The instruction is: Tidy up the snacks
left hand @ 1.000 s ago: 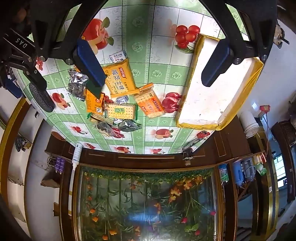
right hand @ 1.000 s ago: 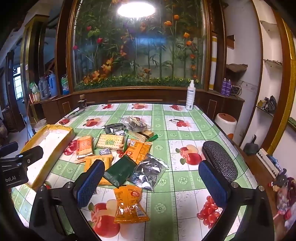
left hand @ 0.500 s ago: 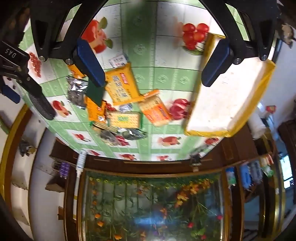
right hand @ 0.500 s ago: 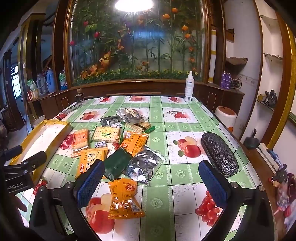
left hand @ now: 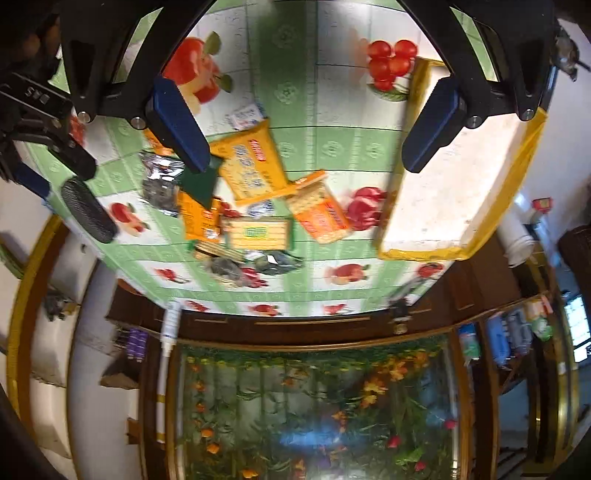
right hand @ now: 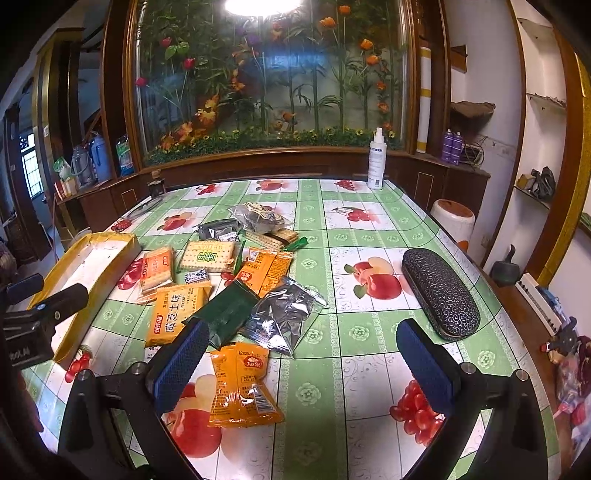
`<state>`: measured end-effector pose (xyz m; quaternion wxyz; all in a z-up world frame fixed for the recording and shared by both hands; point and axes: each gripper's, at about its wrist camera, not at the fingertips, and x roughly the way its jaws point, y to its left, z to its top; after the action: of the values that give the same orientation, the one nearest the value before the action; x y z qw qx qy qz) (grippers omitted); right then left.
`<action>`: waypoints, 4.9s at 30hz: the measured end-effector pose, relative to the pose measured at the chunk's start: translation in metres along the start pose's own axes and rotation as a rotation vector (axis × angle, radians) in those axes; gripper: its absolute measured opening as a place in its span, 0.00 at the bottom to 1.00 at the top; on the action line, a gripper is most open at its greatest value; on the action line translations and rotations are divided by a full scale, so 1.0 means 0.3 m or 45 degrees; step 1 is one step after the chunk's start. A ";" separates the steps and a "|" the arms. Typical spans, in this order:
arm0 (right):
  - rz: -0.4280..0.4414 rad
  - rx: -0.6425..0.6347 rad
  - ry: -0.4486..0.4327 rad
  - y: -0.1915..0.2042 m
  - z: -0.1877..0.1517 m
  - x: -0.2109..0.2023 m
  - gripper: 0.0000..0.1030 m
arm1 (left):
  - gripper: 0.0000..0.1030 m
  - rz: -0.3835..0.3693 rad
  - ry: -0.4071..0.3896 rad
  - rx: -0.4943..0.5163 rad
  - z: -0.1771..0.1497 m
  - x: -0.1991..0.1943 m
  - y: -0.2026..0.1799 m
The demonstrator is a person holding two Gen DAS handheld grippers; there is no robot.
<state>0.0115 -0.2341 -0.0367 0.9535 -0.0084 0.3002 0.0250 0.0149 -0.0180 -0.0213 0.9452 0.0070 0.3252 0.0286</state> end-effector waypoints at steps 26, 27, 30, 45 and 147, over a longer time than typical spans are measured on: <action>-0.113 -0.068 -0.012 0.060 0.011 -0.011 0.99 | 1.00 0.141 0.026 -0.045 0.015 0.018 0.055; -0.119 -0.068 -0.015 0.057 0.008 -0.014 0.99 | 1.00 0.143 0.027 -0.045 0.014 0.017 0.054; -0.143 -0.065 -0.014 0.058 0.010 -0.014 0.99 | 1.00 0.149 0.022 -0.046 0.015 0.011 0.050; -0.172 -0.053 -0.011 0.049 0.015 -0.015 0.99 | 1.00 0.163 0.017 -0.037 0.017 -0.003 0.042; 0.349 -0.188 0.248 0.256 -0.017 0.101 0.39 | 0.15 -0.122 0.109 0.117 -0.098 0.083 0.164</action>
<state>0.0294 -0.1563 -0.0583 0.9044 -0.0398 0.3869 0.1755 0.0140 0.0326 -0.0582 0.9293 0.0337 0.3663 -0.0313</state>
